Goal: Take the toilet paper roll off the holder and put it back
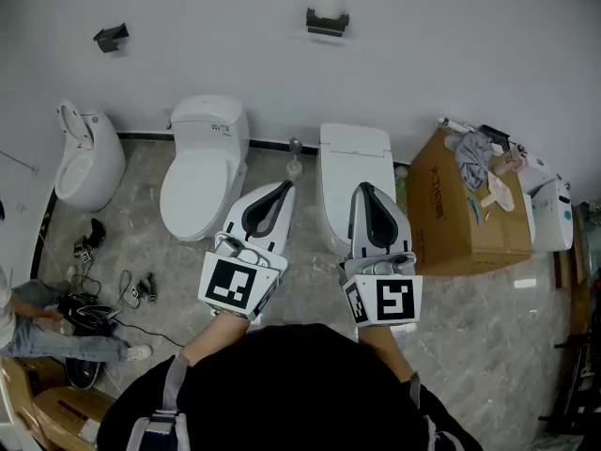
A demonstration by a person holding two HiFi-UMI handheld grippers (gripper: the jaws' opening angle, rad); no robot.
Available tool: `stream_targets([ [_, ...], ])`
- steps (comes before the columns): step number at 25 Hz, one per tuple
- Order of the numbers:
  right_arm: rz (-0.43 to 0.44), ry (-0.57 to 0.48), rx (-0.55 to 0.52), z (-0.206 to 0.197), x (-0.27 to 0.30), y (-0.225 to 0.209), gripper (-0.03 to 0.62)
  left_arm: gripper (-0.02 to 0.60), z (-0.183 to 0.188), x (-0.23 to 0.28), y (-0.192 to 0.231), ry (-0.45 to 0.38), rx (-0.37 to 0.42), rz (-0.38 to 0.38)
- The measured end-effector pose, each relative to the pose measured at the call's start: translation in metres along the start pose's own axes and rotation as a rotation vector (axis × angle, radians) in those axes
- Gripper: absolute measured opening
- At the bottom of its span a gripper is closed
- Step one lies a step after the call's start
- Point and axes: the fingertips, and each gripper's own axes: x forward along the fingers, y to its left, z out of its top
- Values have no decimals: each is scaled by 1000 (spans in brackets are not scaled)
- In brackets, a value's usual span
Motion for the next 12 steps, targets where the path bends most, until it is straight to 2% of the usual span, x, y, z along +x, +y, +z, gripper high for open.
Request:
stream_targets([
  [12,-5,-22,13,-5,20,11,18,3,-5,4,19,-3,1,-20],
])
